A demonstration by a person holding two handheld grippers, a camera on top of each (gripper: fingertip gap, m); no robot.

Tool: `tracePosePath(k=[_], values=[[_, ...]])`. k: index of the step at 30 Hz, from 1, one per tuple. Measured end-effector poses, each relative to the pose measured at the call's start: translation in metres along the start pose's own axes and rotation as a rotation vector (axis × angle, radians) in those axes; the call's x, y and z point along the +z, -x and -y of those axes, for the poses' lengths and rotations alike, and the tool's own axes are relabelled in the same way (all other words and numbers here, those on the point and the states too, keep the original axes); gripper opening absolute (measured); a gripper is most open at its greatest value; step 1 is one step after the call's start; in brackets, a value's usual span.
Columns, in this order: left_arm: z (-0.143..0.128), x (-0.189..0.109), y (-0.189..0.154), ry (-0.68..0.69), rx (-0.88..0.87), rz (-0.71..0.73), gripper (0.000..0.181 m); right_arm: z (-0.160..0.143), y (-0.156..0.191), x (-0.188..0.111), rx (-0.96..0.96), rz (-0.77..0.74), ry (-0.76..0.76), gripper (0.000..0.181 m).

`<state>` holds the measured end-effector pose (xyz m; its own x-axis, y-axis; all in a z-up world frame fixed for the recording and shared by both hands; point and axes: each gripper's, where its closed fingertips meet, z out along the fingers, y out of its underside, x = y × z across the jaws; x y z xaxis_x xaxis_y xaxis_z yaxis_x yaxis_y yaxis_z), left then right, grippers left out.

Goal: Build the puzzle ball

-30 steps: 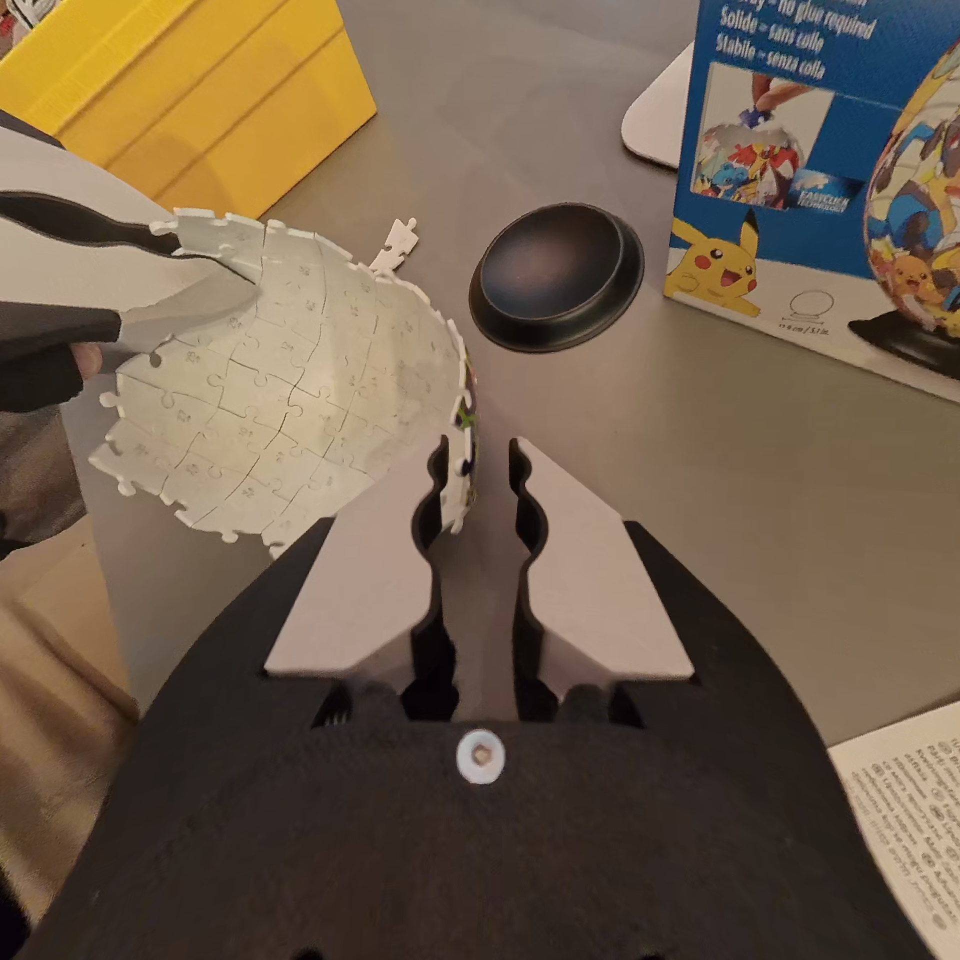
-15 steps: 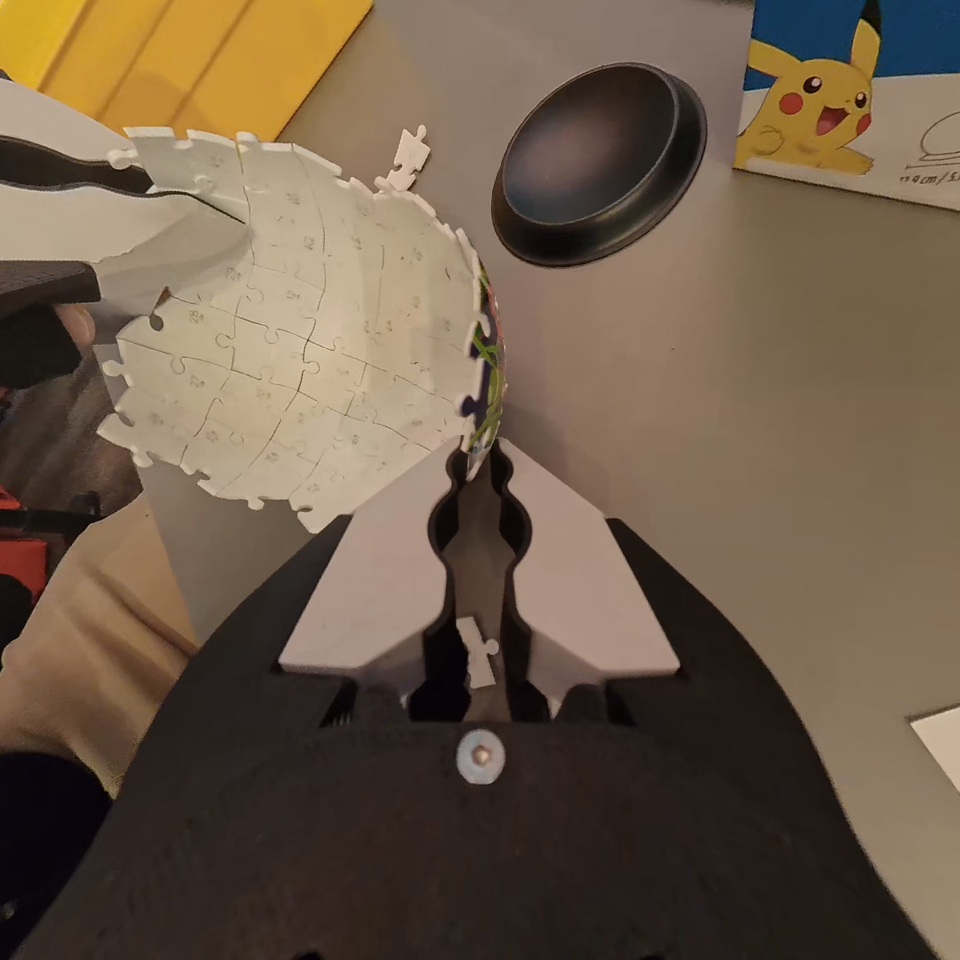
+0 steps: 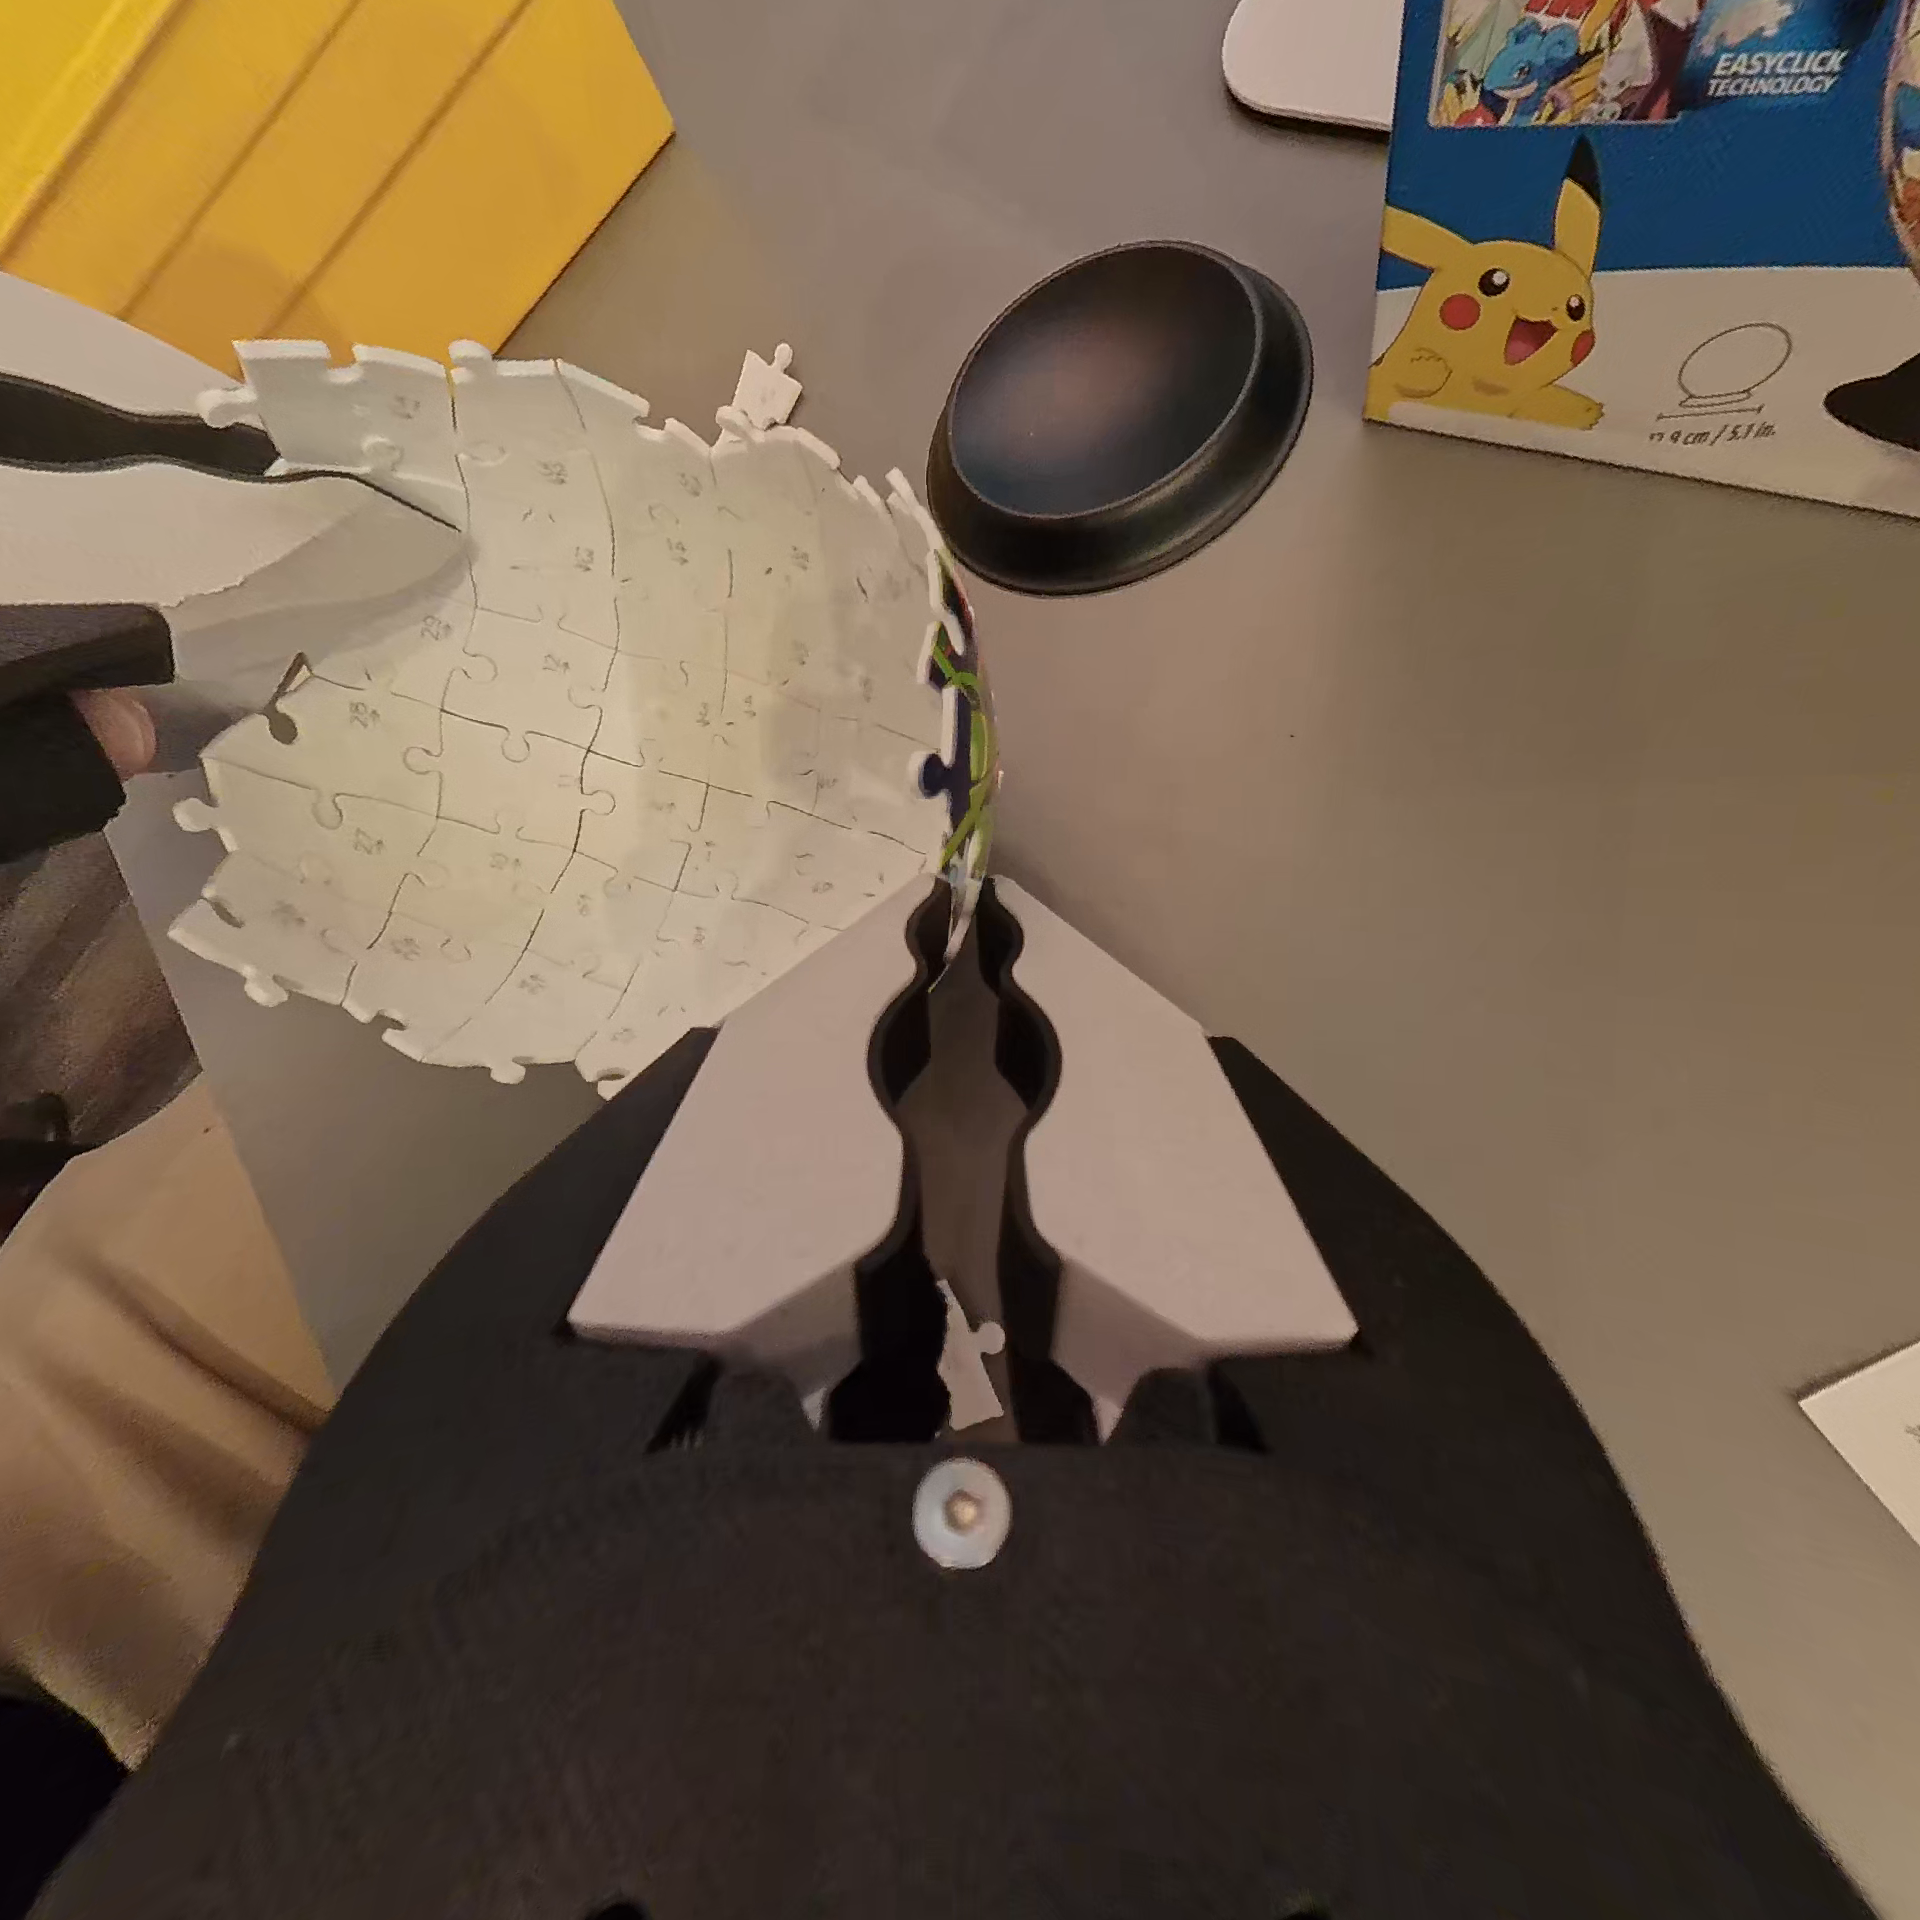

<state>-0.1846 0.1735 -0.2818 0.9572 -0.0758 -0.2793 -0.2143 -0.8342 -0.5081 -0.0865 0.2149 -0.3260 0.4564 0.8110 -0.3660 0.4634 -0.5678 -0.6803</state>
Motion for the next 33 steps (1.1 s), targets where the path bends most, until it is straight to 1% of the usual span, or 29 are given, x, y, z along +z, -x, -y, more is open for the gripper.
tracePosePath(k=[13, 19, 26, 29, 33], values=[[-0.001, -0.002, -0.002, -0.011, -0.018, -0.011, 0.003, 0.003, -0.006, 0.003, 0.063, 0.008, -0.046, 0.003], [-0.003, -0.003, 0.000, -0.008, -0.023, -0.008, 0.003, 0.004, -0.003, 0.005, 0.053, 0.018, -0.054, 0.003], [-0.006, -0.002, 0.000, -0.021, -0.034, -0.055, 0.005, 0.005, 0.000, 0.004, 0.022, 0.053, -0.044, 0.003], [-0.004, -0.003, -0.001, -0.036, -0.033, -0.098, 0.010, 0.005, 0.003, 0.004, 0.004, 0.062, -0.042, 0.002], [0.004, -0.014, 0.006, -0.068, -0.034, -0.153, 0.023, 0.006, 0.004, 0.003, -0.008, 0.067, -0.042, 0.002]])
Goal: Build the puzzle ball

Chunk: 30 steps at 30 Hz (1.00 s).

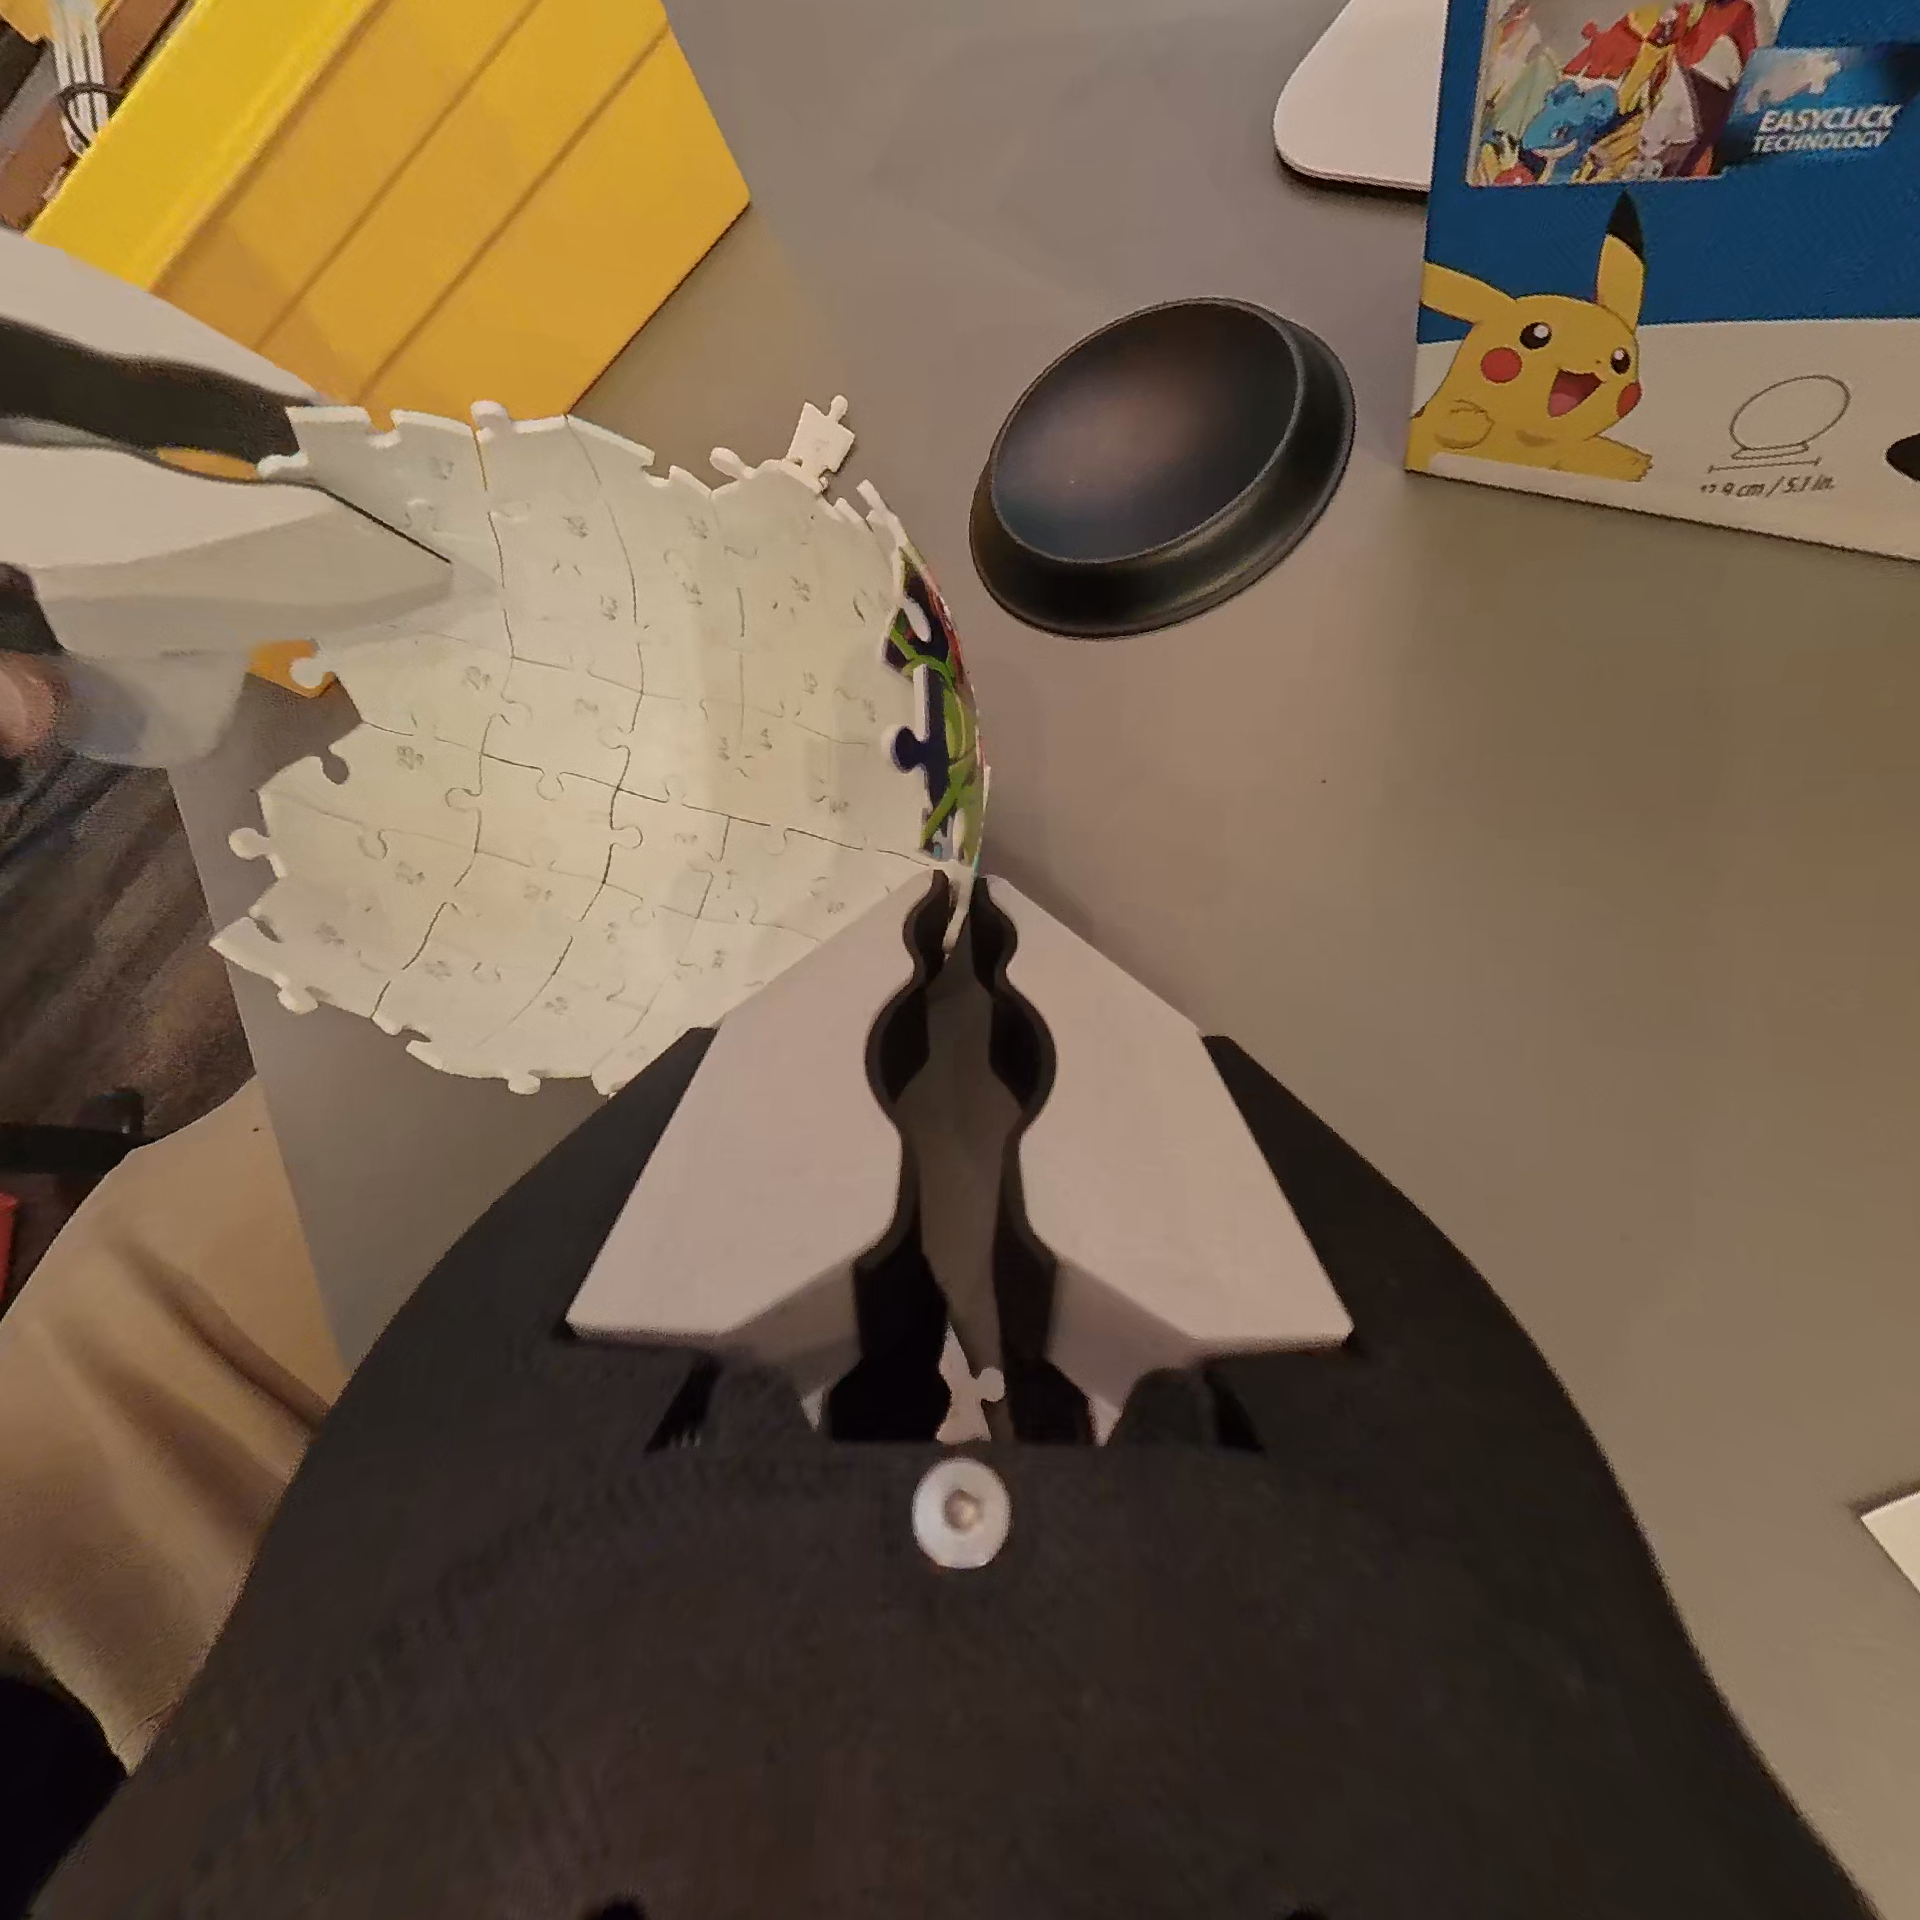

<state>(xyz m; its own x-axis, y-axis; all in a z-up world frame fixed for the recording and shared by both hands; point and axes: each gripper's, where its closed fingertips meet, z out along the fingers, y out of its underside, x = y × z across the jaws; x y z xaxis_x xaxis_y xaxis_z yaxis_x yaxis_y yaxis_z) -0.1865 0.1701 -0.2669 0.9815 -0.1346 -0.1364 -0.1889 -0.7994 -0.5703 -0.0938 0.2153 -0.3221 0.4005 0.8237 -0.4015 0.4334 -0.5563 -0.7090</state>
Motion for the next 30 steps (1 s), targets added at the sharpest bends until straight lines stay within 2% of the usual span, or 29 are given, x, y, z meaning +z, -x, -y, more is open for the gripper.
tracePosePath(k=[3, 6, 8, 11, 13, 15, 17, 21, 30], values=[[0.014, -0.010, 0.009, -0.019, 0.079, 0.010, 0.033, 0.000, 0.001, 0.000, -0.005, 0.002, 0.001, 0.002], [0.039, -0.017, 0.007, -0.029, 0.222, -0.002, 0.037, 0.001, 0.001, -0.001, -0.014, 0.002, 0.001, 0.002], [0.058, -0.015, -0.001, -0.026, 0.358, -0.034, 0.038, 0.002, 0.001, -0.001, -0.022, -0.002, 0.000, 0.002], [0.069, 0.001, -0.018, 0.073, 0.601, -0.090, 0.041, 0.003, 0.002, -0.001, -0.034, -0.006, 0.001, 0.002], [0.066, 0.016, -0.027, 0.182, 0.732, -0.125, 0.042, 0.003, 0.002, -0.001, -0.038, -0.008, 0.000, 0.002], [0.062, 0.032, -0.040, 0.223, 0.844, -0.198, 0.044, 0.003, 0.002, -0.001, -0.039, -0.008, 0.001, 0.002], [0.051, 0.046, -0.040, 0.317, 0.911, -0.225, 0.046, 0.003, 0.002, -0.001, -0.040, -0.006, 0.002, 0.002], [0.039, 0.063, -0.046, 0.392, 0.993, -0.289, 0.045, 0.003, 0.002, 0.000, -0.046, -0.008, 0.005, 0.002], [0.030, 0.071, -0.053, 0.464, 1.001, -0.451, 0.009, 0.004, 0.000, 0.001, -0.037, -0.015, -0.005, 0.002]])
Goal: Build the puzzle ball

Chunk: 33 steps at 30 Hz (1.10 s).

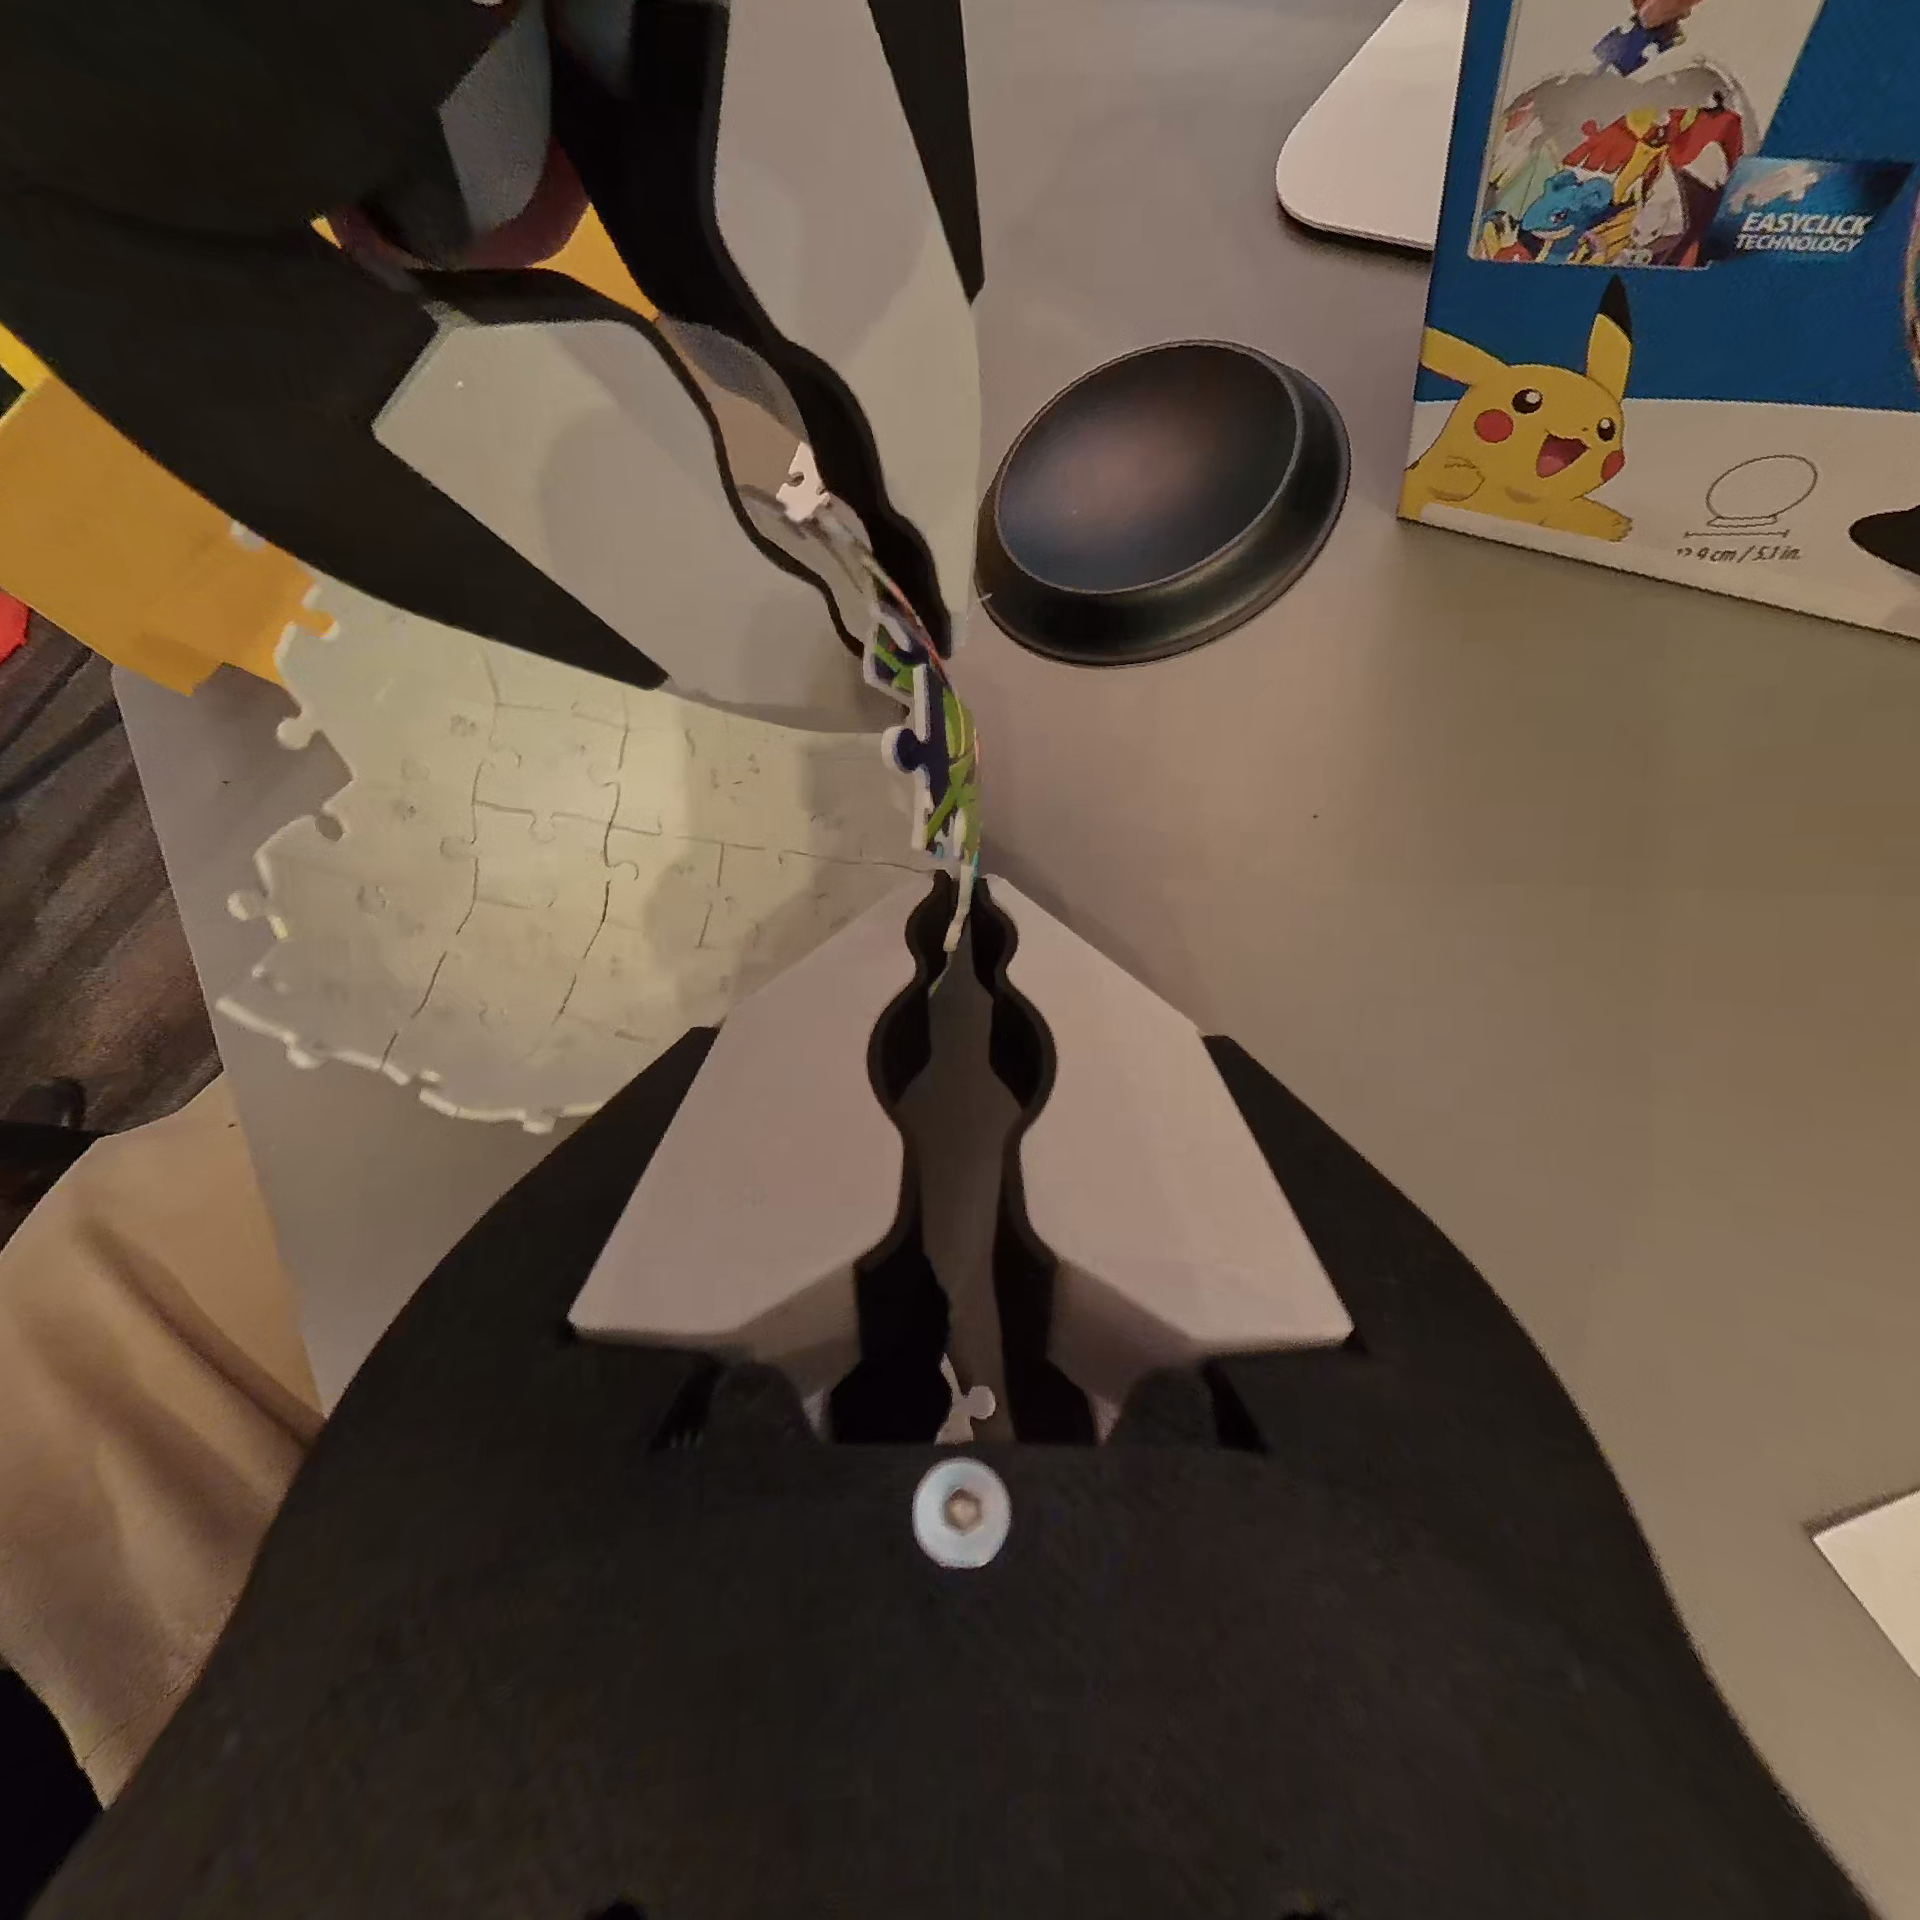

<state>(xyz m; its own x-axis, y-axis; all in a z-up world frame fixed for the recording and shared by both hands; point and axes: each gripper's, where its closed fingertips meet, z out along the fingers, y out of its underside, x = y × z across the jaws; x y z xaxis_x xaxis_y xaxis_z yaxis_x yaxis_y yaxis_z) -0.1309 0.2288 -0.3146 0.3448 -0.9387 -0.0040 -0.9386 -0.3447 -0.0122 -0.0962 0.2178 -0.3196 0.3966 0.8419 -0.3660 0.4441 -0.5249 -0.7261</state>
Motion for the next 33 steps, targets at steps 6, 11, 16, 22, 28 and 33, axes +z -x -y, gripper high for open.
tracePosePath(k=[6, 11, 16, 22, 28, 33], values=[[-0.002, 0.001, -0.005, -0.015, -0.011, -0.067, 0.004, -0.001, 0.000, 0.002, -0.003, -0.007, 0.001, 0.002], [-0.004, 0.001, -0.007, -0.025, -0.028, -0.102, 0.004, -0.001, 0.000, 0.002, -0.002, -0.003, 0.001, 0.002], [-0.007, 0.004, -0.010, -0.030, -0.046, -0.145, 0.004, -0.003, 0.001, 0.003, -0.011, 0.034, 0.010, 0.002], [-0.009, 0.005, -0.012, -0.040, -0.055, -0.171, 0.004, -0.003, 0.001, 0.005, -0.006, 0.071, 0.021, 0.004], [-0.011, 0.006, -0.013, -0.046, -0.067, -0.193, 0.004, -0.004, 0.004, 0.006, -0.040, 0.079, 0.035, 0.002], [-0.010, 0.006, -0.014, -0.057, -0.071, -0.202, 0.004, -0.005, 0.004, 0.006, -0.094, 0.048, 0.054, 0.001]])
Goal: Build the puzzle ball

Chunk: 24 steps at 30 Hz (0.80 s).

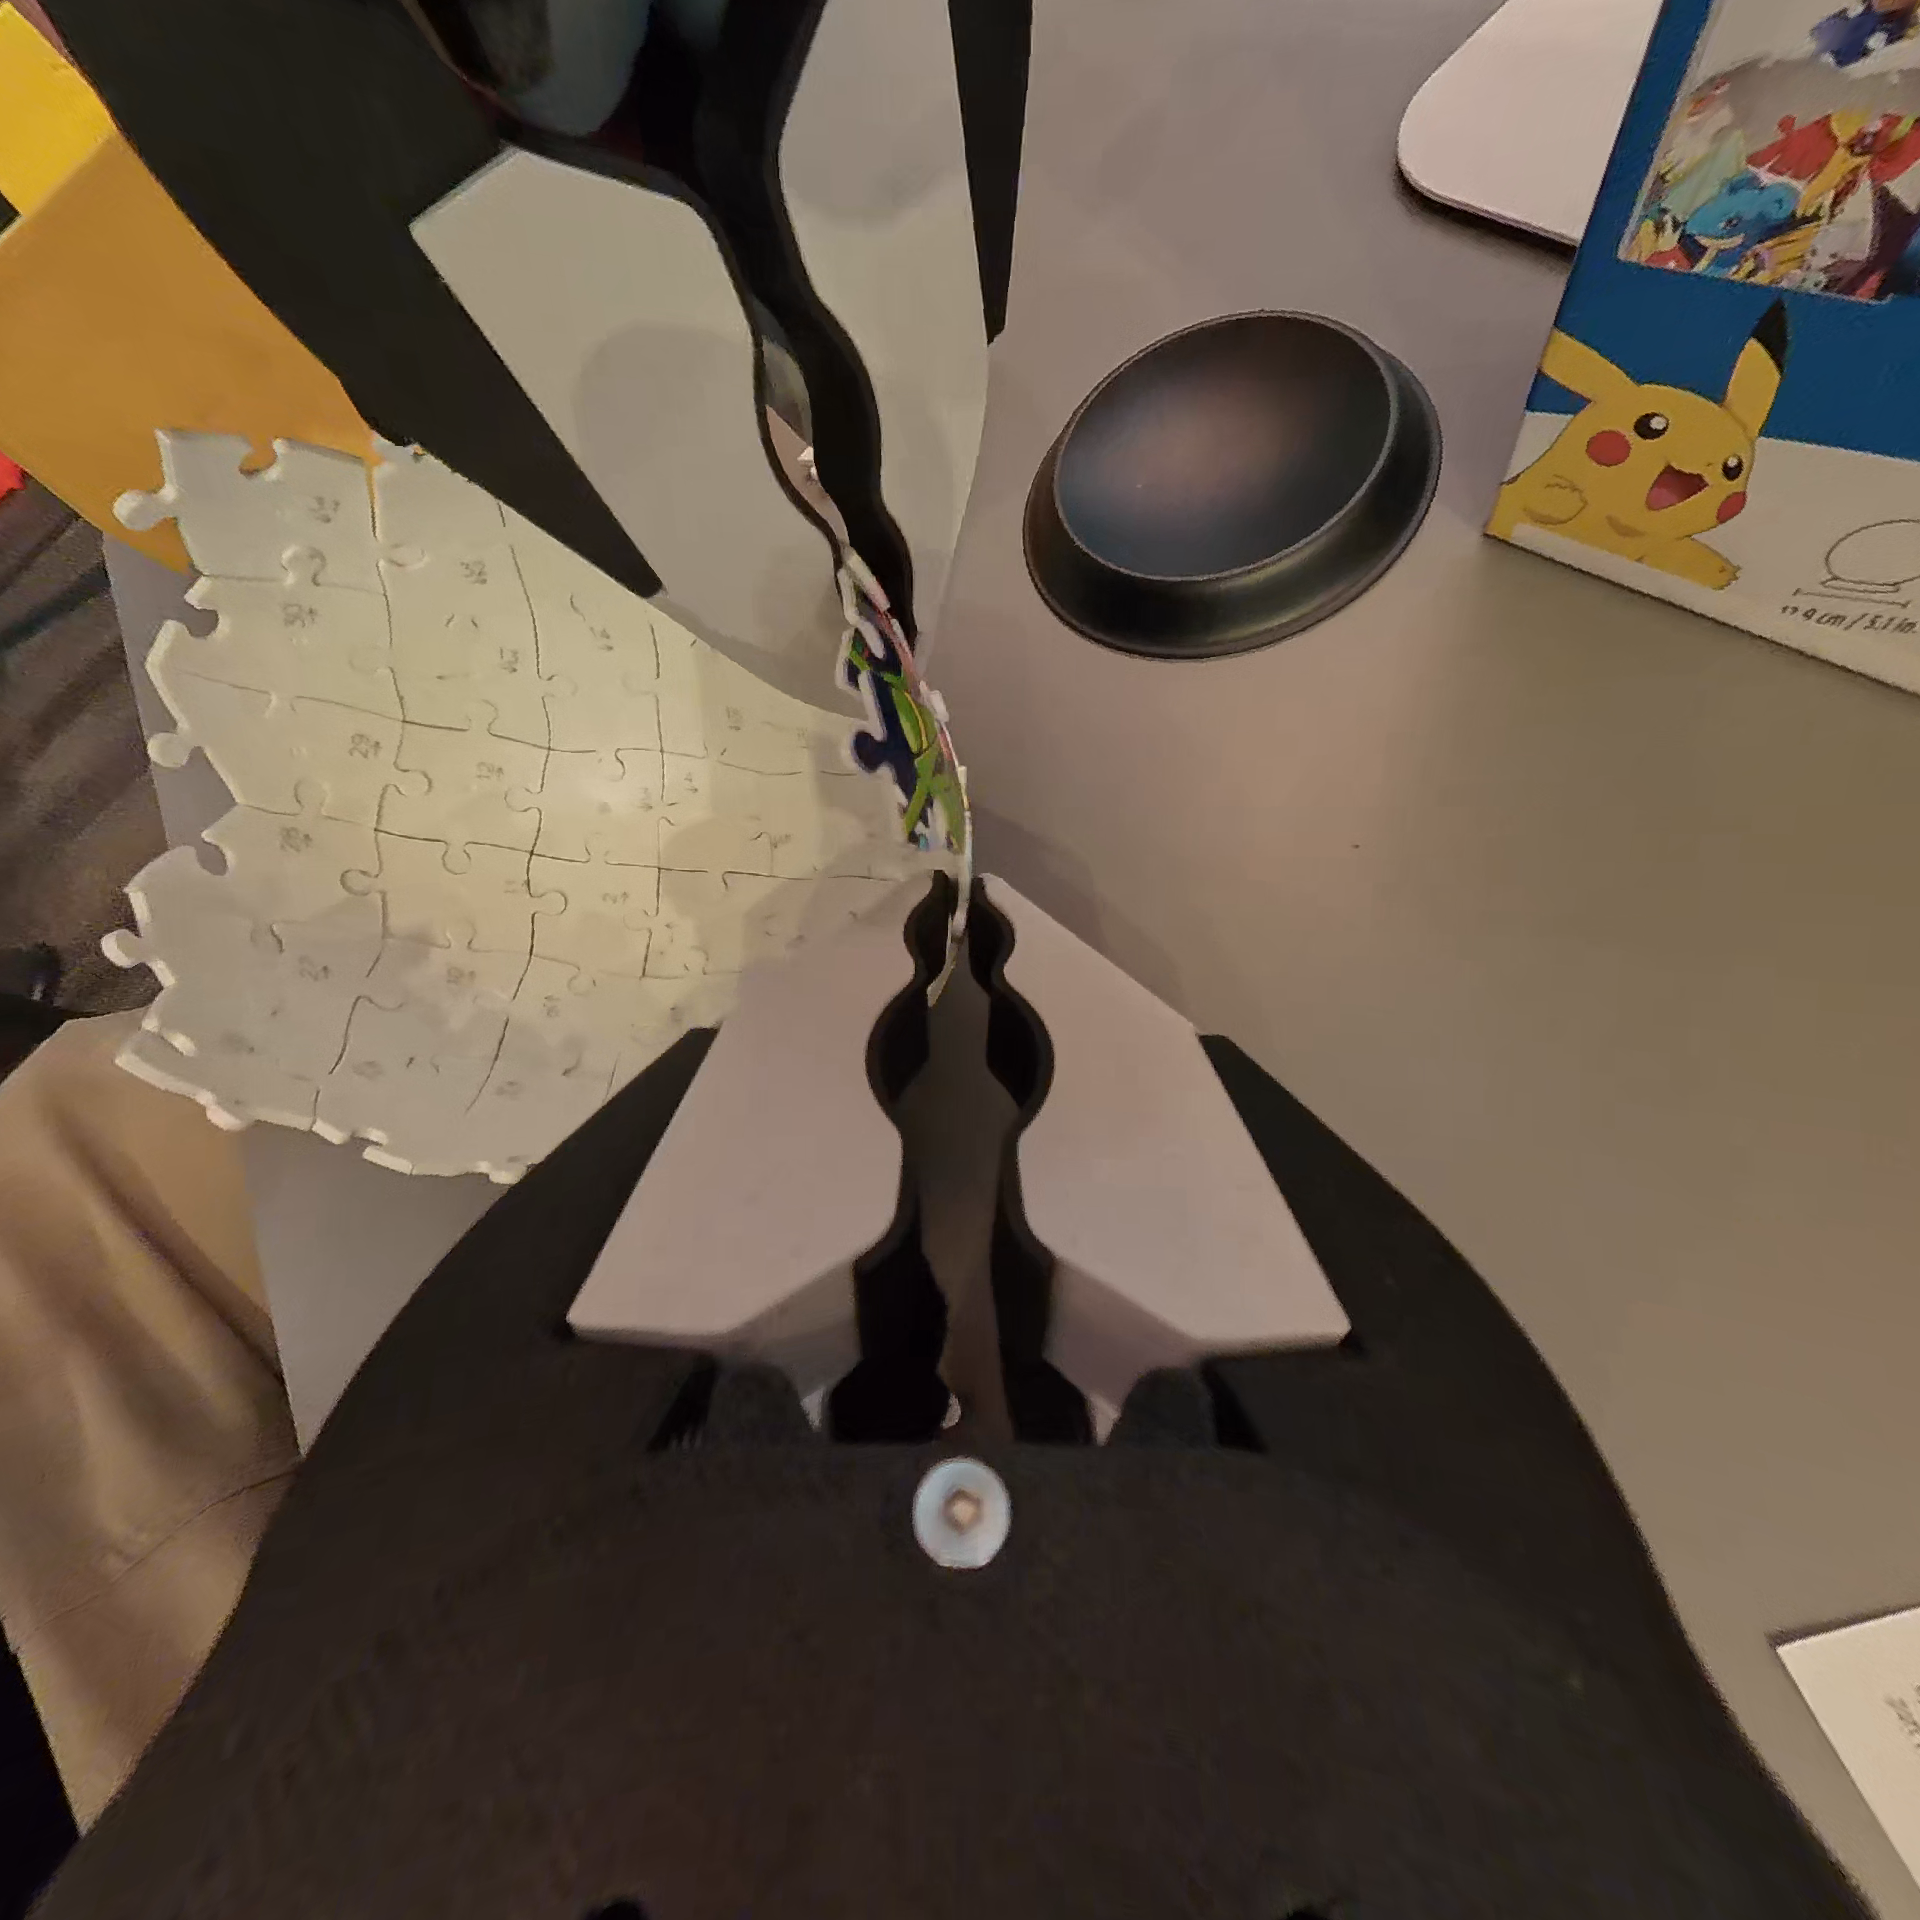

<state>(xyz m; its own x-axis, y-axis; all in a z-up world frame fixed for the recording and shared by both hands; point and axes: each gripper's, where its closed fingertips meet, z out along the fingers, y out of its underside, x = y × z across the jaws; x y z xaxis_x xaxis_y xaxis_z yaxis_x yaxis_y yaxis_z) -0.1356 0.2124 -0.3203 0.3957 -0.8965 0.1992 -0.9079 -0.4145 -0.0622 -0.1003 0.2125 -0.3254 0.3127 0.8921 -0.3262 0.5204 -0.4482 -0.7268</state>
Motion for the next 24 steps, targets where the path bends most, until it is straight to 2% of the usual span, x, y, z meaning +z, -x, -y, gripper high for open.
tracePosePath(k=[5, 19, 24], values=[[-0.0004, -0.0002, -0.0003, -0.002, -0.007, -0.006, 0.004, 0.0002, 0.0003, 0.0000, 0.000, -0.011, 0.005, 0.001], [0.0006, 0.0003, -0.0002, -0.038, -0.032, -0.022, 0.004, 0.0022, -0.0008, -0.0019, 0.216, 0.064, -0.068, 0.002], [-0.0013, 0.0018, -0.0003, -0.029, -0.033, -0.026, 0.004, 0.0021, -0.0033, -0.0014, 0.157, 0.033, -0.058, 0.006]])
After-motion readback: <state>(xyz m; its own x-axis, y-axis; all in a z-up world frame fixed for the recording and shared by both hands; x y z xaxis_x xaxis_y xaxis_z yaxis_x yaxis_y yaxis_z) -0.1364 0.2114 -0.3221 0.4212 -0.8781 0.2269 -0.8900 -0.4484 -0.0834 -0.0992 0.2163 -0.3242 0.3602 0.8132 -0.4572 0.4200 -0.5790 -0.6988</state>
